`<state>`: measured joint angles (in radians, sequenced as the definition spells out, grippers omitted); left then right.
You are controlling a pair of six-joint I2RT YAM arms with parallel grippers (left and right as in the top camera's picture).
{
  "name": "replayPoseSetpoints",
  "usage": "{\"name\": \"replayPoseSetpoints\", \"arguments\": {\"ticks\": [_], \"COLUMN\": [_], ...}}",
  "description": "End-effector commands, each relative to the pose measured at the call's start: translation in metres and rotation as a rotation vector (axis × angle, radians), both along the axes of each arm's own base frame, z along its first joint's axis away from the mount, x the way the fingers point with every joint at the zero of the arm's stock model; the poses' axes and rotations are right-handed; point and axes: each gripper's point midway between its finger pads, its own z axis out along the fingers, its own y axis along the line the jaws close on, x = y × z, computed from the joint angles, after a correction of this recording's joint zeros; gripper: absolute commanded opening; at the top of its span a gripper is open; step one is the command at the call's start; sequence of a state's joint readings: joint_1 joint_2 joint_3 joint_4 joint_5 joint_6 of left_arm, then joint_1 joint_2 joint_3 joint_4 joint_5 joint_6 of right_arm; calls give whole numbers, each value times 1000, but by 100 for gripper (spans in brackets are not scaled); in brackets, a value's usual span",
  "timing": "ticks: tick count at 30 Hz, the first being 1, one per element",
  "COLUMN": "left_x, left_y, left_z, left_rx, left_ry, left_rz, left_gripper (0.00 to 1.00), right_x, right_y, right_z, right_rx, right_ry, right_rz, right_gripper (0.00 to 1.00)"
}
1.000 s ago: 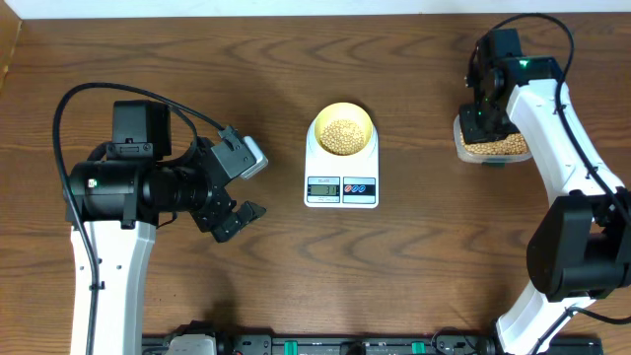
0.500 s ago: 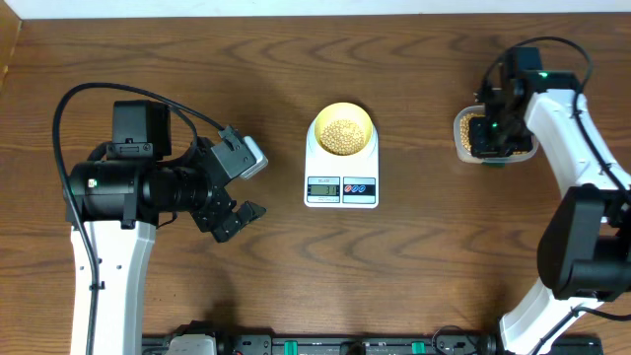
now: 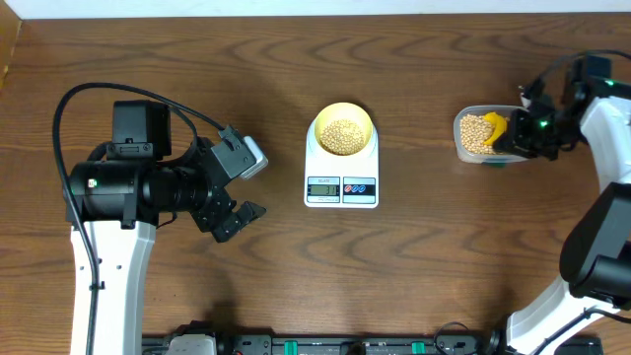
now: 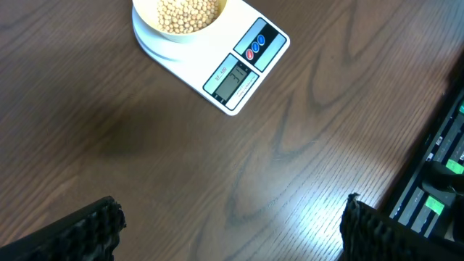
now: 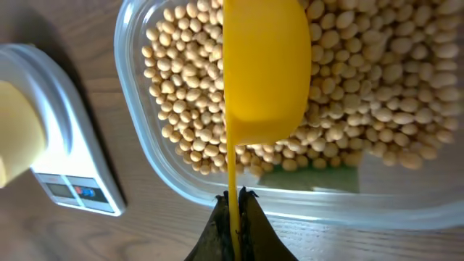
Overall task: Scoop item into bowl and weigh 50g on scale
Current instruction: 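Lower the scoop into the chickpeas again with right gripper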
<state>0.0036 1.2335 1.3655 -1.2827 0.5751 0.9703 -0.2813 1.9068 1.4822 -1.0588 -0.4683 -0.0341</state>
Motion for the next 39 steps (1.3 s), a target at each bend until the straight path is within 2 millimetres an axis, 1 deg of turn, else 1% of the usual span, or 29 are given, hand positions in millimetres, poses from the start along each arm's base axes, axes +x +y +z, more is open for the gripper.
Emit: {"name": "replayPoseSetpoints", "arguments": {"ticks": [1,7,10,13,20,24,30,33,36,39], "left_x": [-2,-2,-2,-2,-2,-2,-2,-2,-2,-2], "left_y": [-2,-2,-2,-2,-2,-2,-2,-2,-2,-2], "left_z": [1,1,1,1,1,1,1,1,1,1], "left_rx": [-10,-10,-10,-10,-10,-10,-10,-10,-10,-10], "left_ry": [-6,-6,-6,-6,-6,-6,-6,-6,-6,-6], "left_rz": [-19,-19,-19,-19,-19,-19,-19,-19,-19,-19], "left_gripper": [98,98,98,98,98,98,98,98,98,98], "right_x": [-5,-15,-18,-18,-15,-14,-15,-17,-18,-14], "right_y": [3,2,0,-2,-12,-14,-23,-26,-27,-22], "right_z": [0,-12,-18,-18,-6,6,17,17,18,29], "right_rx": [113,219,269,301,390,469,539,547,554,612], "right_ry": [-1,2,-17,-34,-90,-135,-160,-156,-153,-198], "right_rz": [-24,-74,-97,-114,-150,-161,-207,-221,-226,-209], "right_gripper": [1,1,1,1,1,1,1,1,1,1]}}
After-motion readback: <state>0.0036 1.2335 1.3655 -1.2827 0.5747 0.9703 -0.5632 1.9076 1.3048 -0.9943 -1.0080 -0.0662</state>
